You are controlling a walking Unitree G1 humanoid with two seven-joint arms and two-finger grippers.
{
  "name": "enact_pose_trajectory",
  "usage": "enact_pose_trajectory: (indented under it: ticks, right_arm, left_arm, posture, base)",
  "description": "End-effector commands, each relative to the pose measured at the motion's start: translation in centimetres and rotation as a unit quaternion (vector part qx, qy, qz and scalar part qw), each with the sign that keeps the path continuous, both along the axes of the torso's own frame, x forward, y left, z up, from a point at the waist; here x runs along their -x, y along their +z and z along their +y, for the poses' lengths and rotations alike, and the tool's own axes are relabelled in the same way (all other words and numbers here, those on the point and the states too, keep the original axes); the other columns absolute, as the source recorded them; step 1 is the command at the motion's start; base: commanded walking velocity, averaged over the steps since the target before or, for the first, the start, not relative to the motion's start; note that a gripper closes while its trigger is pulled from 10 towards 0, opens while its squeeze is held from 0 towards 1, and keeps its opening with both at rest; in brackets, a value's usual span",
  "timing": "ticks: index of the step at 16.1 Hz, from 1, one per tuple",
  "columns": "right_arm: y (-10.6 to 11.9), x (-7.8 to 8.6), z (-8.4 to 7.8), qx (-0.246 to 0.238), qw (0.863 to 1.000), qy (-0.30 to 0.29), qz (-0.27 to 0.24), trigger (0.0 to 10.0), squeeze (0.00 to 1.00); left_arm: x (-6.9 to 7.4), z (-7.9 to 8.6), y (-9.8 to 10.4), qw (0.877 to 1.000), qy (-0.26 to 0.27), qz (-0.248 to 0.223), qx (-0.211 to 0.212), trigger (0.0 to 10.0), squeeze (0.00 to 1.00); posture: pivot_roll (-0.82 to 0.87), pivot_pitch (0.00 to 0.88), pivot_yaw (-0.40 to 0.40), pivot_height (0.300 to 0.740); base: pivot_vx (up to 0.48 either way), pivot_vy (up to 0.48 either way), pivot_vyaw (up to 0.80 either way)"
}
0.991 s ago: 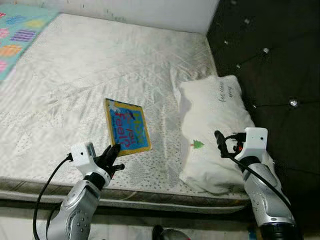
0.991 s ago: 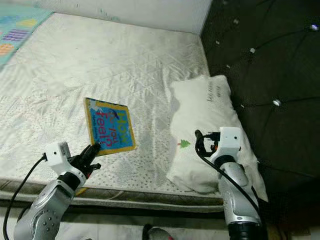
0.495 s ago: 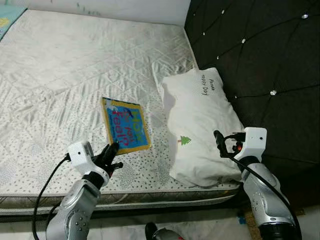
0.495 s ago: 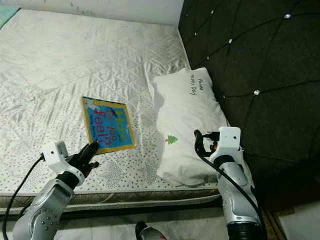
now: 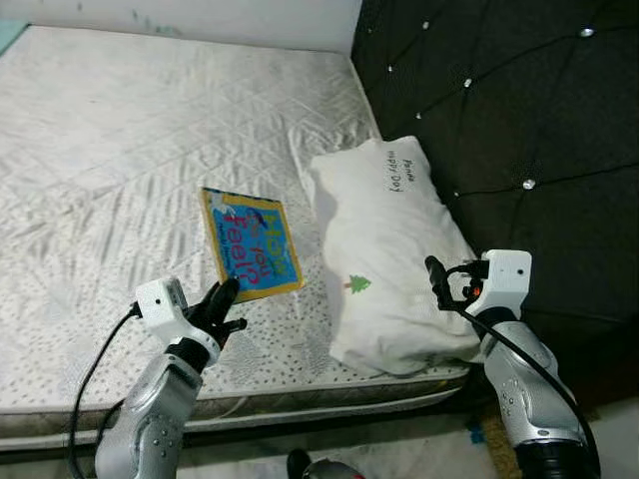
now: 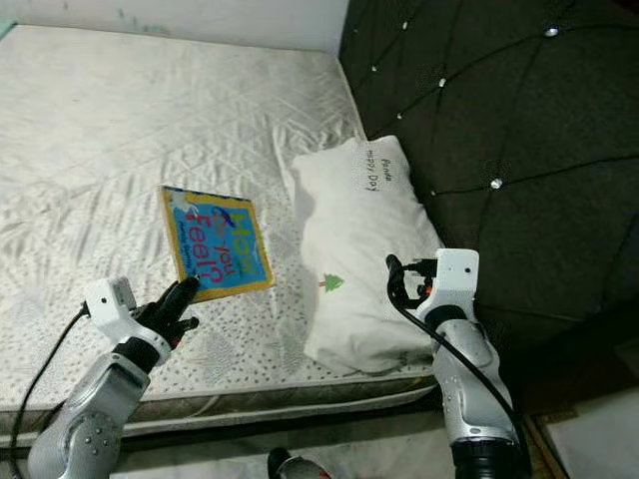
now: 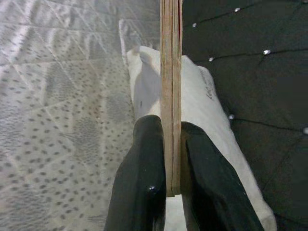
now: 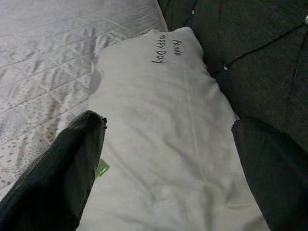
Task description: Clean up the room
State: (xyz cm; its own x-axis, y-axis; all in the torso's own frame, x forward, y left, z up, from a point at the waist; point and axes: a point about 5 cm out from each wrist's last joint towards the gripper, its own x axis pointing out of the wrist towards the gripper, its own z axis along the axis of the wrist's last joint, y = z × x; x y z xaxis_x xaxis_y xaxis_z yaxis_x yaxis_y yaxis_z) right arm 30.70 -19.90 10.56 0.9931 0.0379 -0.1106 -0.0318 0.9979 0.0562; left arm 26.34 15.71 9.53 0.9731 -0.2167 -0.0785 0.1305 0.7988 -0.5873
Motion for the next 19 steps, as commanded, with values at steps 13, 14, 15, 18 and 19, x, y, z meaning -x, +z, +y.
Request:
enact_pose_trajectory:
  ticks: [13,14,15,18,19]
  right_arm:
    - [-0.2,0.2,0.6,-0.01,1.0,0.01,0.003,10.0,0.0]
    - [-0.2,0.2,0.7,-0.011,1.0,0.01,0.002,10.0,0.0]
    - [-0.2,0.2,0.7,-0.011,1.0,0.011,0.002,10.0,0.0]
    - [-0.3,0.3,0.8,-0.014,1.0,0.015,0.003,10.0,0.0]
    - [-0.3,0.3,0.8,-0.014,1.0,0.015,0.002,10.0,0.0]
  left_arm:
    - [0.0,0.0,0.7,1.0,-0.003,-0.014,0.002,10.0,0.0]
    - [0.0,-0.1,0.7,1.0,-0.003,-0.013,0.002,10.0,0.0]
    - [0.1,-0.1,0.6,1.0,-0.003,-0.013,0.002,10.0,0.0]
    - [0.1,-0.2,0.7,1.0,-0.002,-0.015,0.002,10.0,0.0]
    - [0.0,-0.2,0.7,1.0,-0.002,-0.015,0.002,10.0,0.0]
  posture:
    - [-0.05,0.169,-0.122,0.73]
    - [-0.05,0.17,-0.122,0.715]
    - [-0.05,0.17,-0.121,0.71]
    - [-0.05,0.172,-0.121,0.675]
    - [-0.05,0.172,-0.121,0.67]
  base:
    - [0.0,0.0,0.0]
    - [0.0,0.0,0.0]
    - [0.0,0.0,0.0]
    - [0.0,0.0,0.0]
    - [0.0,0.0,0.0]
